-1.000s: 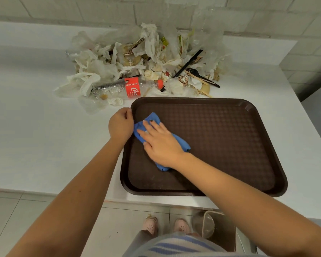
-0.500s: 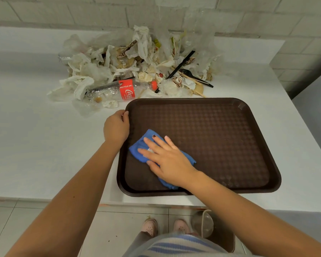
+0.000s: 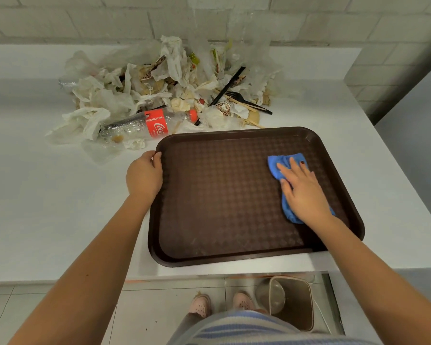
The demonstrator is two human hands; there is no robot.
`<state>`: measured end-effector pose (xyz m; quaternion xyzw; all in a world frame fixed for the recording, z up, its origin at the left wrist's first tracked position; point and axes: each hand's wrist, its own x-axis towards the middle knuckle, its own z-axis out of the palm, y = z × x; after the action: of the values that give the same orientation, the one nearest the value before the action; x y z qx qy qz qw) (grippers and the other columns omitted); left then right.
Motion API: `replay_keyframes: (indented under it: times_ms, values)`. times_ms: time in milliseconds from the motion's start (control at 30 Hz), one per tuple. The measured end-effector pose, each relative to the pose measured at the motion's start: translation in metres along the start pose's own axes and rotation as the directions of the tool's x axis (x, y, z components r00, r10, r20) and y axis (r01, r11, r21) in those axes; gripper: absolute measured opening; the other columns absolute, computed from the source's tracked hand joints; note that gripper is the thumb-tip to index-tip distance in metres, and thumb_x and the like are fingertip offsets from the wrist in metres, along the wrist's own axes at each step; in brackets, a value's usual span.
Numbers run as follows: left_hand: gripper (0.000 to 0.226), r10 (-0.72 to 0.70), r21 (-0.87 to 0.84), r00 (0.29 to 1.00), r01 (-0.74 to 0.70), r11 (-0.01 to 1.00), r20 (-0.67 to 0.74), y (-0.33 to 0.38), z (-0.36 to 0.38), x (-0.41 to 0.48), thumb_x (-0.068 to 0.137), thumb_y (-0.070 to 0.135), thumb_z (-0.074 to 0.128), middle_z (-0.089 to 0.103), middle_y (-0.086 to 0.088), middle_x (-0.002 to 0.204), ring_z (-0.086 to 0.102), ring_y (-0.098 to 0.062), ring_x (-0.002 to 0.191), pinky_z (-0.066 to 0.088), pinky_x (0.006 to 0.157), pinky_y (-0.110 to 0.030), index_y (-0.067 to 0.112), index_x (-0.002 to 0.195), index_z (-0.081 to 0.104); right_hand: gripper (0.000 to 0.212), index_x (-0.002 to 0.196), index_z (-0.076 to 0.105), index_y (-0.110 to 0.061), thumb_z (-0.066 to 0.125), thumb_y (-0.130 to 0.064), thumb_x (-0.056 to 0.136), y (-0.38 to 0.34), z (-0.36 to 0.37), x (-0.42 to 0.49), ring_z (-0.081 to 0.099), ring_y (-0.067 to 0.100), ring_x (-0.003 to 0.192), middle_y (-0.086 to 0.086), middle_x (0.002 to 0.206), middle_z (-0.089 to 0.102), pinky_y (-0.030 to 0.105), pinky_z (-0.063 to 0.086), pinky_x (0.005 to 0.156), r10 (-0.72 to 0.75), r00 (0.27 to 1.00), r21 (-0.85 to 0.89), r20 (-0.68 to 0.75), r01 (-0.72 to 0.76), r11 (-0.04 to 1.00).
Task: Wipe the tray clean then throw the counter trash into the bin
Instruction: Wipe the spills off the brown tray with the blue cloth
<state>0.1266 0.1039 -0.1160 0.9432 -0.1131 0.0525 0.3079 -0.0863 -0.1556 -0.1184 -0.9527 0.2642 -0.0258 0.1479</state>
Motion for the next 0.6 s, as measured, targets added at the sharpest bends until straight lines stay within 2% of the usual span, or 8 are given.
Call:
replay_keyframes:
  times_ms: [167,300,367,433,467,500,533,600]
  values:
    - [0.039,-0.009,0.021,1.000,0.009,1.000,-0.011,0.002,0.000,-0.001,0.100,0.030,0.037,0.069,-0.018,0.098,0.063,-0.034,0.088,0.044,0.072,-0.034,0.007,0.116,0.064,0.043,0.142,0.042,-0.012,0.040,-0.009,0.099,0.023,-0.009,-0.009,0.027,0.035,0.140,0.015,0.152,0.030,0.042,0.028,0.110,0.140,0.985,0.049,-0.098,-0.136,0.990]
    - [0.039,-0.002,0.019,1.000,0.002,1.000,-0.008,0.003,0.000,-0.002,0.100,0.029,0.037,0.069,-0.019,0.101,0.062,-0.036,0.091,0.045,0.075,-0.036,0.005,0.116,0.063,0.044,0.136,0.049,-0.007,0.045,0.002,0.093,0.033,-0.015,-0.020,0.043,0.042,0.127,0.021,0.146,0.038,0.046,0.038,0.102,0.101,0.988,-0.025,-0.113,-0.104,0.994]
    - [0.040,0.001,0.025,1.000,-0.001,1.000,-0.002,0.003,0.000,-0.002,0.100,0.029,0.036,0.068,-0.020,0.104,0.062,-0.037,0.093,0.046,0.077,-0.037,0.005,0.117,0.063,0.043,0.133,0.053,-0.008,0.047,0.003,0.092,0.037,-0.019,-0.027,0.049,0.042,0.122,0.019,0.145,0.042,0.043,0.041,0.099,0.061,0.989,-0.011,-0.138,-0.063,0.998]
    - [0.040,0.010,0.040,1.000,-0.010,0.999,0.004,0.003,-0.001,-0.003,0.100,0.030,0.036,0.068,-0.021,0.105,0.061,-0.038,0.095,0.047,0.080,-0.039,0.004,0.118,0.062,0.040,0.130,0.057,-0.011,0.049,0.001,0.093,0.039,-0.028,-0.034,0.051,0.033,0.123,0.012,0.142,0.047,0.029,0.038,0.102,0.052,0.979,0.135,-0.197,-0.025,0.990]
    - [0.041,0.017,0.050,1.000,-0.018,0.999,0.007,0.004,-0.001,-0.003,0.100,0.029,0.036,0.068,-0.021,0.104,0.061,-0.039,0.094,0.047,0.081,-0.040,0.004,0.118,0.062,0.038,0.128,0.058,-0.014,0.050,-0.002,0.094,0.039,-0.036,-0.037,0.052,0.026,0.123,0.007,0.139,0.051,0.019,0.035,0.102,0.098,0.969,0.291,-0.225,-0.029,0.956]
    - [0.041,0.025,0.058,1.000,-0.026,0.998,0.010,0.004,-0.001,-0.003,0.100,0.029,0.035,0.068,-0.022,0.103,0.061,-0.039,0.094,0.047,0.081,-0.041,0.004,0.117,0.063,0.036,0.126,0.060,-0.017,0.051,-0.004,0.094,0.040,-0.045,-0.040,0.053,0.020,0.121,0.002,0.135,0.054,0.013,0.034,0.100,0.180,0.956,0.462,-0.231,-0.055,0.885]
    - [0.041,0.032,0.063,0.999,-0.032,0.997,0.011,0.004,-0.002,-0.003,0.100,0.029,0.035,0.068,-0.022,0.102,0.061,-0.040,0.093,0.047,0.081,-0.041,0.004,0.116,0.063,0.034,0.125,0.060,-0.021,0.052,-0.008,0.094,0.043,-0.054,-0.041,0.054,0.015,0.117,-0.001,0.131,0.057,0.014,0.036,0.099,0.273,0.939,0.602,-0.208,-0.097,0.793]
    - [0.040,0.040,0.069,0.999,-0.041,0.997,0.012,0.005,-0.003,-0.003,0.101,0.028,0.035,0.067,-0.023,0.102,0.061,-0.041,0.093,0.047,0.081,-0.042,0.003,0.115,0.063,0.033,0.123,0.062,-0.026,0.054,-0.013,0.094,0.053,-0.070,-0.043,0.058,0.011,0.112,-0.005,0.126,0.061,0.027,0.044,0.101,0.396,0.909,0.769,-0.132,-0.159,0.619]
